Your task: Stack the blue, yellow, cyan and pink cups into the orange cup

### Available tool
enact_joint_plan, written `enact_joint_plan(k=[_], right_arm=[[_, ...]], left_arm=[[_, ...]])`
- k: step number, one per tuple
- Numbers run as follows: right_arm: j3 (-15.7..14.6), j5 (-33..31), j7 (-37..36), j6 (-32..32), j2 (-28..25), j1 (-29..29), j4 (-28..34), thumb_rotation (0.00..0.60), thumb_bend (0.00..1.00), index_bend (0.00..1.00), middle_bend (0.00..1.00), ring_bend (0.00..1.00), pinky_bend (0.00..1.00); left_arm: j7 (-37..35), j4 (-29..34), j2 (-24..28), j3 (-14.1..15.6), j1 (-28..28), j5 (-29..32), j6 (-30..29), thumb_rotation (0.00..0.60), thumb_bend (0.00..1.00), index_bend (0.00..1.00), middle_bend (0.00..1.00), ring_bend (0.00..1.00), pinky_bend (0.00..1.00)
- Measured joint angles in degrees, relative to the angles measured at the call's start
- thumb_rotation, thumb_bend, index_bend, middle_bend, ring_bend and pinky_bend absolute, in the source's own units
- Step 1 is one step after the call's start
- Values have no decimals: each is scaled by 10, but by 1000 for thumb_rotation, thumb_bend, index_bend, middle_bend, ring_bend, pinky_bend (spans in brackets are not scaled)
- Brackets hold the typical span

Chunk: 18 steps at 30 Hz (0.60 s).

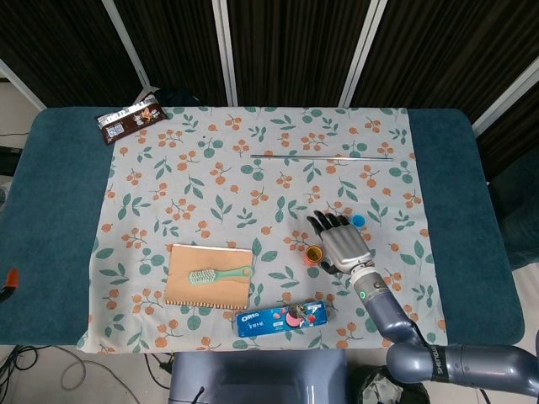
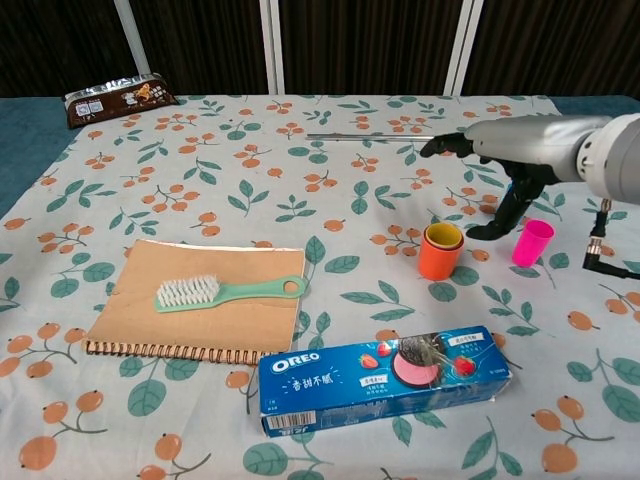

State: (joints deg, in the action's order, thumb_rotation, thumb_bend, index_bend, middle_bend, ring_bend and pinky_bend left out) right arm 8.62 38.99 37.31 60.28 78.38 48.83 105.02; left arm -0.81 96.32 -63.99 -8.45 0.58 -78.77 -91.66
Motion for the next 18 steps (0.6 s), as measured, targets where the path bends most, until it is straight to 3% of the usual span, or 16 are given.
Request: enact_joint_plan(k=[6, 11, 15, 18], right_arm=[[45, -25, -16, 14, -13, 9, -38, 600, 365, 210, 0, 83, 148], [74, -70, -34, 3, -27, 17, -92, 600, 366, 233, 0, 82, 148], [70, -92, -32, -33, -35, 23, -126, 600, 366, 233, 0, 83, 148], [51, -89, -28, -56, -37, 24, -143, 600, 366, 234, 0, 83, 148]], left_arm=[[-3, 1, 2, -1, -1, 2, 0, 600, 331, 132, 29, 0, 76], [1, 1, 0, -1, 0, 2, 0, 600, 331, 132, 29, 0, 76], [2, 0, 0, -2, 0, 4, -1, 600, 331, 132, 29, 0, 76], [3, 1, 0, -2, -1, 6, 0, 600, 332, 132, 29, 0, 76]])
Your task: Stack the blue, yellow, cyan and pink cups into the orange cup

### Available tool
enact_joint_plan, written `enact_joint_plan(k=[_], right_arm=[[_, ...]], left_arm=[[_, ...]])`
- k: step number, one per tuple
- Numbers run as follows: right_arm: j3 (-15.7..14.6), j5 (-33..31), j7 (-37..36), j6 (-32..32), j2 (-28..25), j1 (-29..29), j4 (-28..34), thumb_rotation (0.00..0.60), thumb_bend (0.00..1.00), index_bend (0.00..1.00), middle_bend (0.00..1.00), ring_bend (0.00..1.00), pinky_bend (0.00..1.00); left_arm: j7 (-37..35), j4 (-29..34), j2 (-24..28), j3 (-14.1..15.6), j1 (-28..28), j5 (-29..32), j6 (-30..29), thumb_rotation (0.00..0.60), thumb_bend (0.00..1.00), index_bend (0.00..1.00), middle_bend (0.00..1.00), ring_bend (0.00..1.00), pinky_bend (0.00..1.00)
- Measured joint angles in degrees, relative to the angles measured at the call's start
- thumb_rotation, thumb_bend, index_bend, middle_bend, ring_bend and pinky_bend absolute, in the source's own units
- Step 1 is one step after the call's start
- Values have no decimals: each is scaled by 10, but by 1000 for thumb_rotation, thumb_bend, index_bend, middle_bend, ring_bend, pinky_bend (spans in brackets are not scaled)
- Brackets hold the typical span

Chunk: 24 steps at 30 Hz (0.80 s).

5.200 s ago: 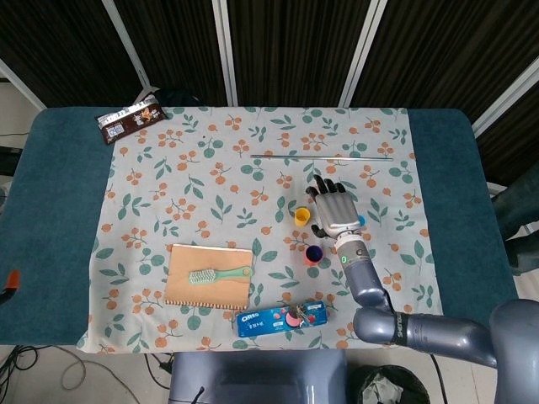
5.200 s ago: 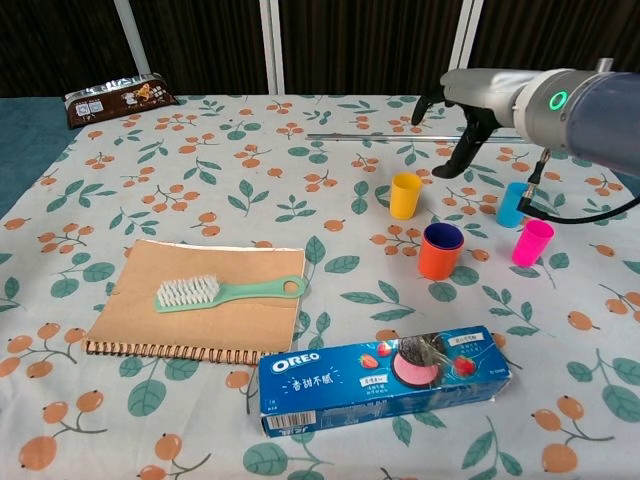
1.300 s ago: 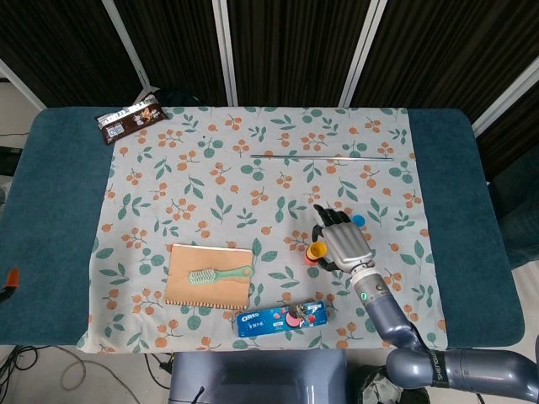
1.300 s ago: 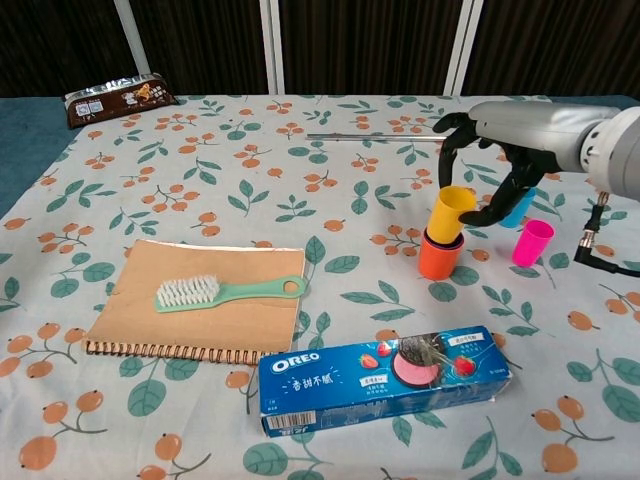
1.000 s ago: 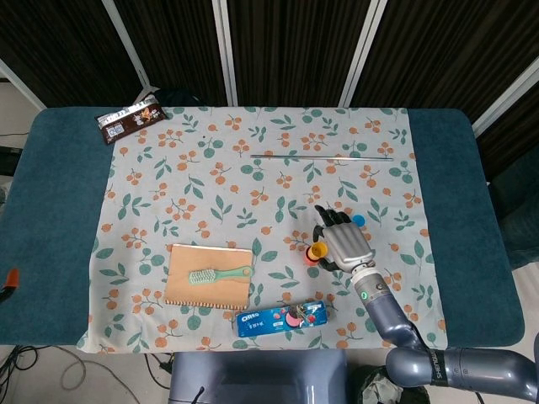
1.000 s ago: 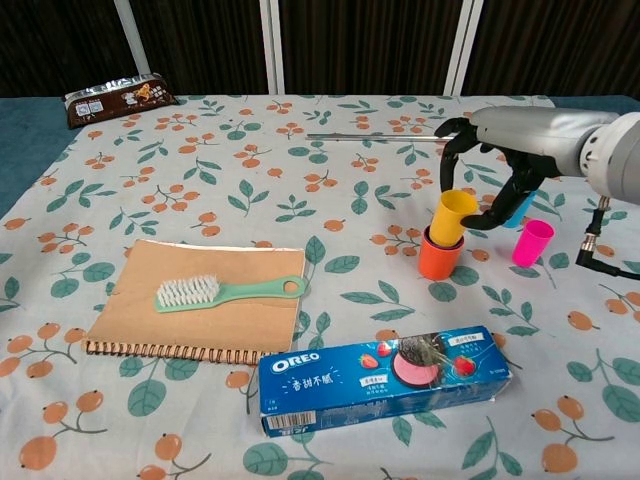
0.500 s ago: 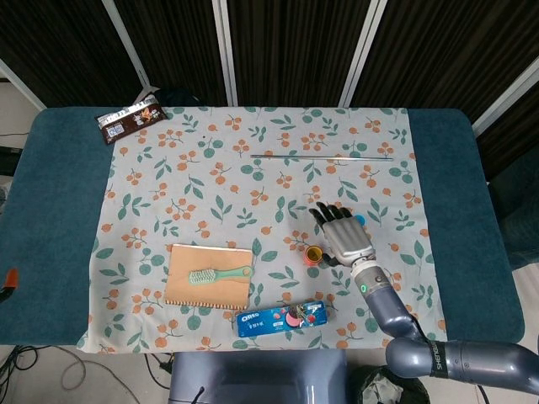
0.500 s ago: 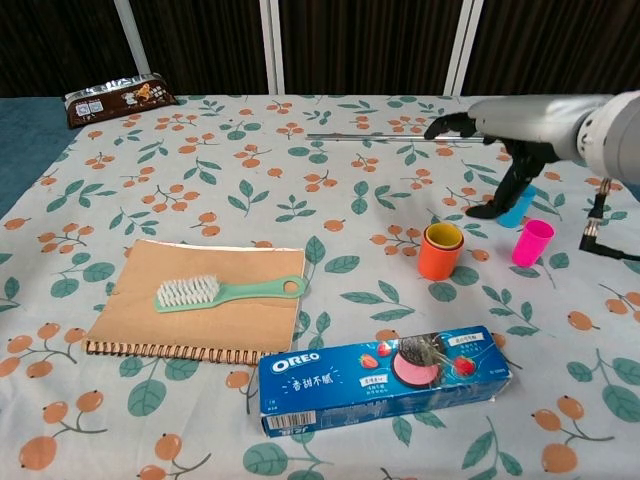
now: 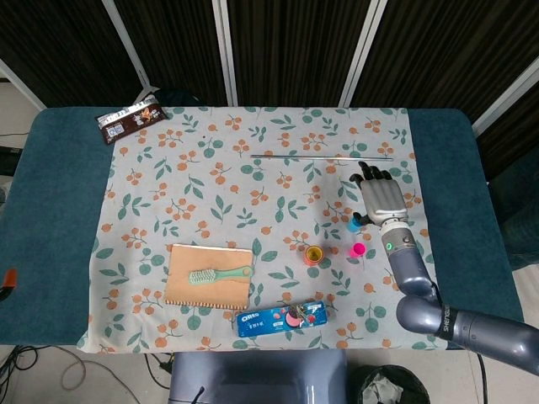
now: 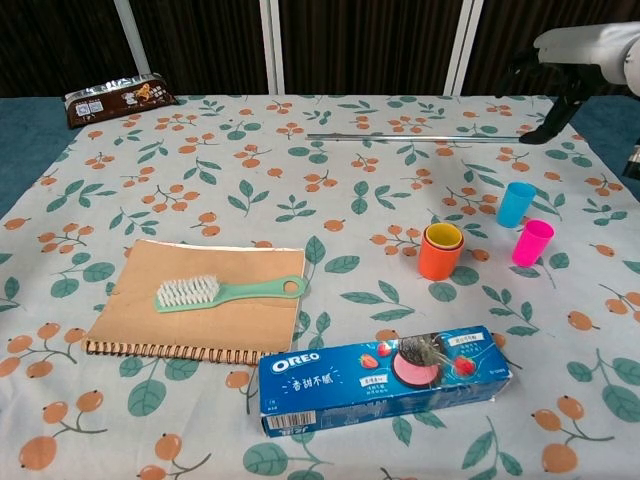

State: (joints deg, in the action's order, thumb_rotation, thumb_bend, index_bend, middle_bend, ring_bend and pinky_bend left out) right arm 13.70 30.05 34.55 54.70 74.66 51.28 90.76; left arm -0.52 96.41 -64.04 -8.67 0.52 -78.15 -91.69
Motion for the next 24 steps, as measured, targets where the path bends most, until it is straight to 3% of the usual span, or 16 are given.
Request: enact_joint_plan(k=[24], right_arm=[[-53, 30, -41, -55, 46, -12, -81, 600, 349, 236, 0, 83, 148]], left_arm=[[3, 0, -1, 1, 0, -1, 0, 600, 348, 132, 29, 0, 79]])
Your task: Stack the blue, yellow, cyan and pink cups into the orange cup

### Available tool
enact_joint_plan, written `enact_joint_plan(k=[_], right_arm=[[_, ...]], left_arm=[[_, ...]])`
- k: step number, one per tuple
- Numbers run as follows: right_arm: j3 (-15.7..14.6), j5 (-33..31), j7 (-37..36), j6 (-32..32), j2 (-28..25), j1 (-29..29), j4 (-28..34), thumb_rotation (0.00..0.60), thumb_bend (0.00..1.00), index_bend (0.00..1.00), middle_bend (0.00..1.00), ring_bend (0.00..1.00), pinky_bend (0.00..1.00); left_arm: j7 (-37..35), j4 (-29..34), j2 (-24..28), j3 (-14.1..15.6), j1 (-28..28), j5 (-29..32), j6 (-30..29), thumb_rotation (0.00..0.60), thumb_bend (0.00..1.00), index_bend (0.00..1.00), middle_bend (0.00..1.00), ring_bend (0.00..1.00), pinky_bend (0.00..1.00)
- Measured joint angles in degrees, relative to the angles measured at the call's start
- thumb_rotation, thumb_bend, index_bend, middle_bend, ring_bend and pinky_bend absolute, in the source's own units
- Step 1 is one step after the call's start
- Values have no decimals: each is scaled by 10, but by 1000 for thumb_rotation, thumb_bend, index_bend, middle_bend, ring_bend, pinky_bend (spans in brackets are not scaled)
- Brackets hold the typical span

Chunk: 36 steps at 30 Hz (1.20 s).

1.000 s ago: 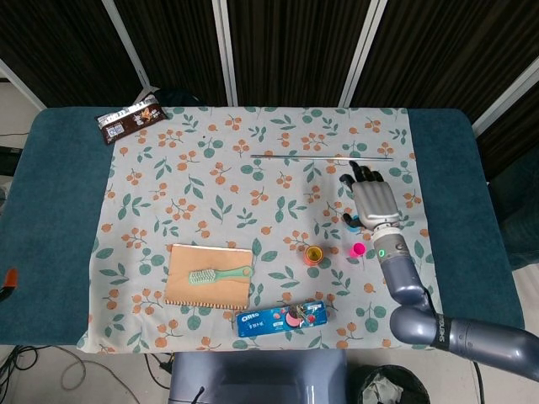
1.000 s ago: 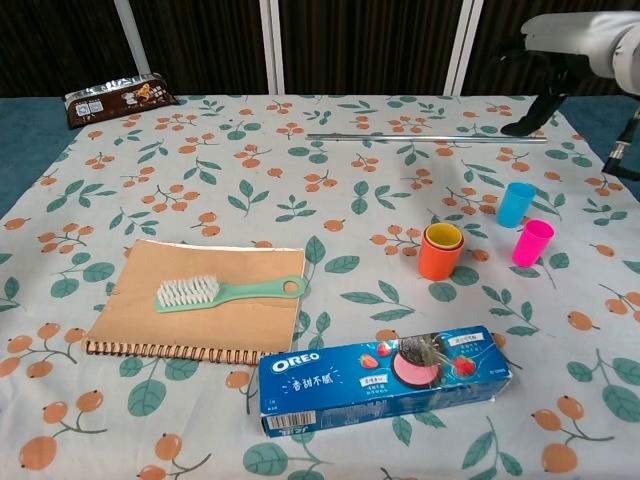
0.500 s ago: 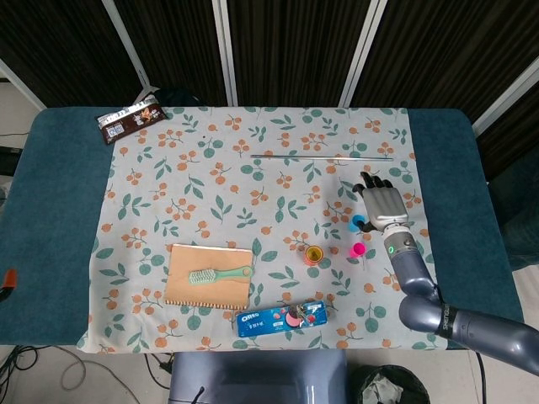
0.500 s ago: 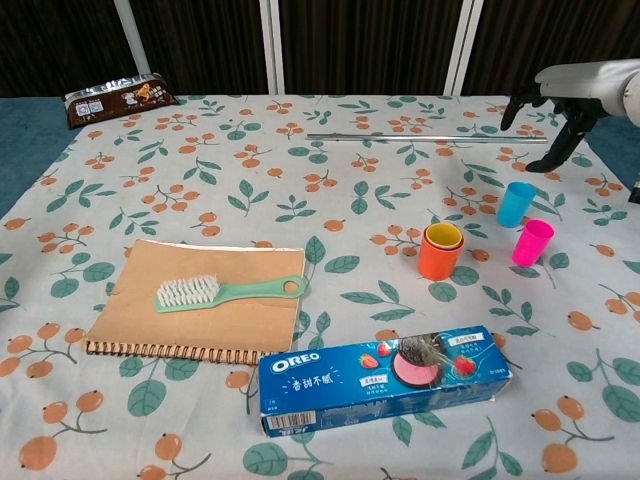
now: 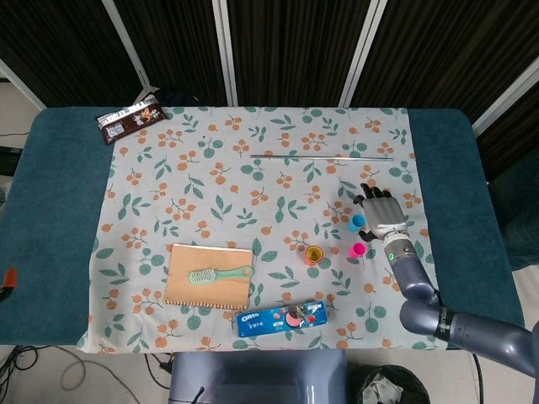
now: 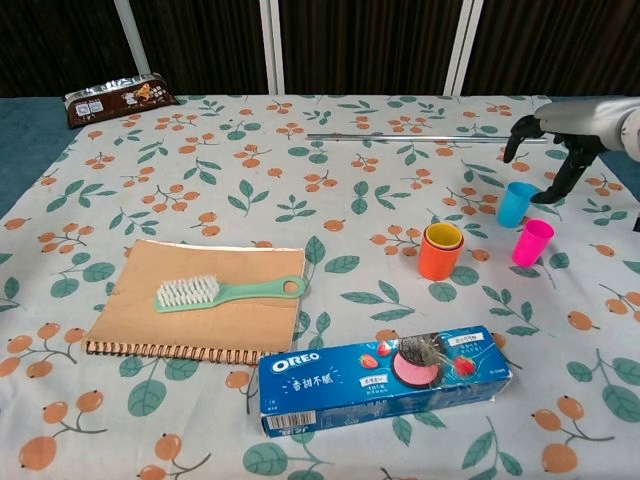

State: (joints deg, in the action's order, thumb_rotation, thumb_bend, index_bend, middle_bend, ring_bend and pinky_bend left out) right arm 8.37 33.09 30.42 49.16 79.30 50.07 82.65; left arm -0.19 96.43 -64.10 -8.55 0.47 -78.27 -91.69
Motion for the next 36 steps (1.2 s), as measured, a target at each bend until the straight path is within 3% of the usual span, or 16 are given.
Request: enact_joint_plan(k=[13, 36], right_arm=[[3, 3, -14, 2, 21, -2, -35, 600, 349, 333, 0, 82, 148], [3, 11, -24, -8, 45, -3, -66, 600, 349, 395, 0, 82, 148]], left_arm=[[1, -1, 0, -1, 0, 1, 0, 600, 349, 133, 29, 0, 79], [1, -1, 0, -1, 1, 2, 2, 600, 348, 133, 30, 0, 79]])
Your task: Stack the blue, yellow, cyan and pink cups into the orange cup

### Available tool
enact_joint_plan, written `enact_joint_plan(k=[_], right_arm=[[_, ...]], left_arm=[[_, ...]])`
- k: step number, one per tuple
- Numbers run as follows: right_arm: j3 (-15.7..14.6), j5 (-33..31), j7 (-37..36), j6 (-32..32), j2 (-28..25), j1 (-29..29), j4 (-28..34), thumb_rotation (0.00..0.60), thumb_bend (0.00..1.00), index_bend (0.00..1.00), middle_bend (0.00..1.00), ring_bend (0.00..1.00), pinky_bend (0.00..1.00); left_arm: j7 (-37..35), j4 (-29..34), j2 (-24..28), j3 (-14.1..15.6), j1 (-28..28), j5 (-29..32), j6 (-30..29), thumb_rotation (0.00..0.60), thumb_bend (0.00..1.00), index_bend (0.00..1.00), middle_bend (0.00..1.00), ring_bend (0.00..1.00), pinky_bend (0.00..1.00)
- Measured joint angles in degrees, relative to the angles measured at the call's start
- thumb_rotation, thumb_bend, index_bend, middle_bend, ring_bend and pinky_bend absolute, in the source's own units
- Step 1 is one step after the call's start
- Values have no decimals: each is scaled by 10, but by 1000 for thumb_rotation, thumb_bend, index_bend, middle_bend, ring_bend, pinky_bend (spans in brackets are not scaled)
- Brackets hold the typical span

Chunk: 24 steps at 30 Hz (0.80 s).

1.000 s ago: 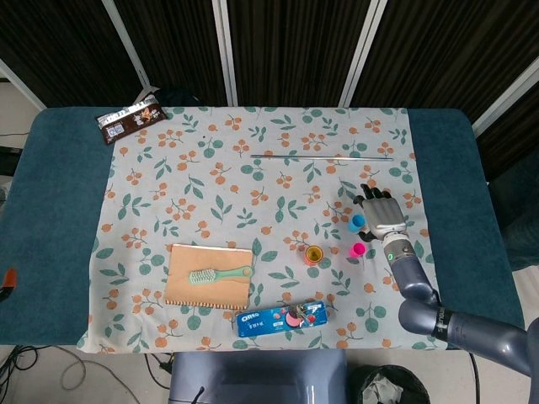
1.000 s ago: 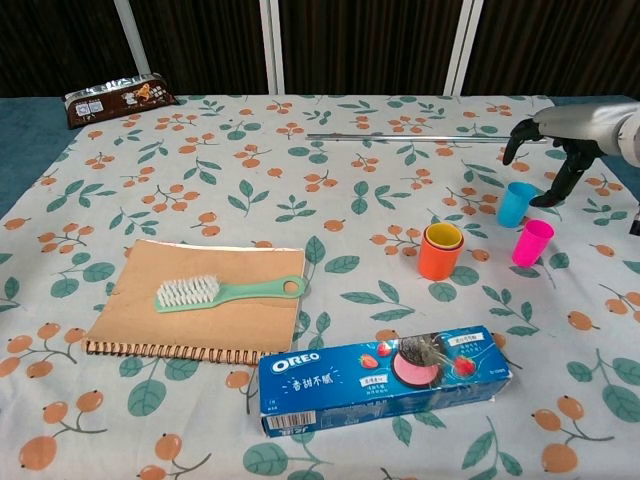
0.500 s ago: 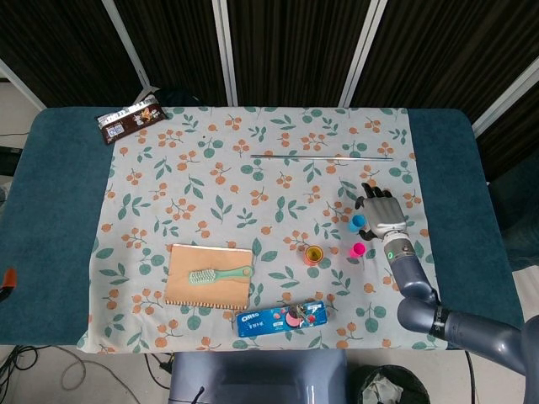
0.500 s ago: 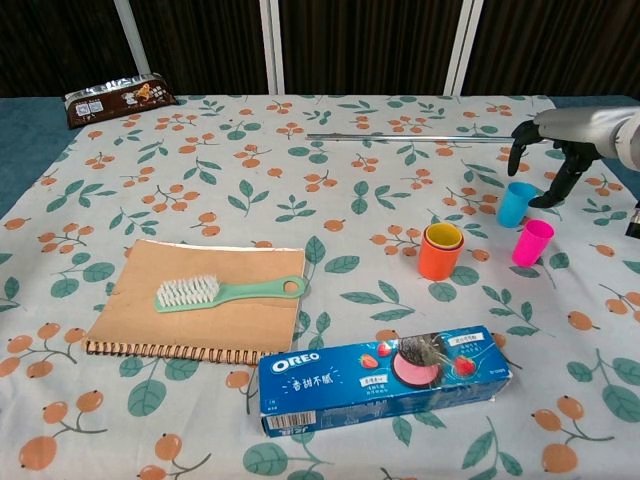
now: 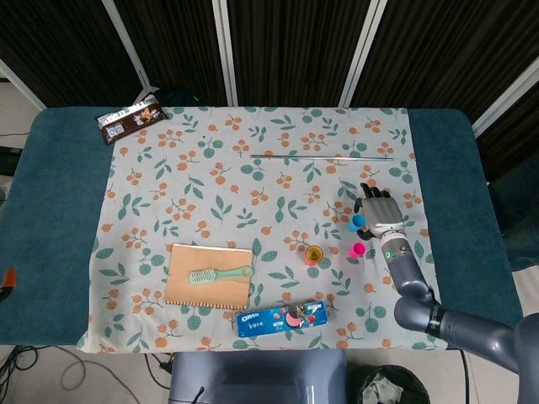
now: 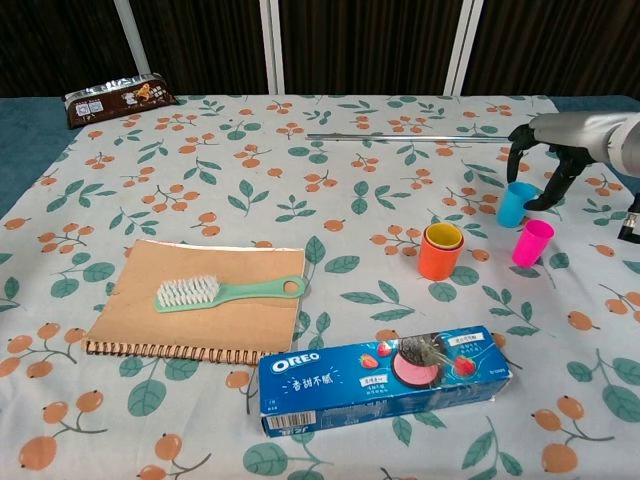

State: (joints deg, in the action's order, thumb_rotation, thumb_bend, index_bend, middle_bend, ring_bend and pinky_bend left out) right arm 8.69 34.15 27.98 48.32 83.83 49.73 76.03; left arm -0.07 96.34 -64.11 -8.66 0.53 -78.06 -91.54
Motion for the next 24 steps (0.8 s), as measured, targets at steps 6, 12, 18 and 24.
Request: enact_joint_plan(k=[6, 12, 18, 24], right_arm=[[1, 3, -2, -2, 3, 0, -2, 600, 349, 438, 0, 82, 148], [4, 5, -5, 0, 7, -1, -5, 600, 349, 467, 0, 83, 148], [7, 3, -7, 0, 11, -1, -12, 600, 357, 504, 0, 87, 148], [13, 10, -16, 3, 11, -4, -10, 600, 373, 513, 0, 90, 148]], left_arm=[[0, 1, 0, 0, 0, 0, 0, 600, 349, 133, 30, 0, 84], [1, 1, 0, 0, 0, 0, 0, 600, 349, 133, 30, 0, 85], [1, 2, 0, 0, 0, 0, 0, 600, 349, 133, 30, 0, 91], [1, 1, 0, 0, 0, 0, 0, 600, 349, 133, 30, 0, 92]])
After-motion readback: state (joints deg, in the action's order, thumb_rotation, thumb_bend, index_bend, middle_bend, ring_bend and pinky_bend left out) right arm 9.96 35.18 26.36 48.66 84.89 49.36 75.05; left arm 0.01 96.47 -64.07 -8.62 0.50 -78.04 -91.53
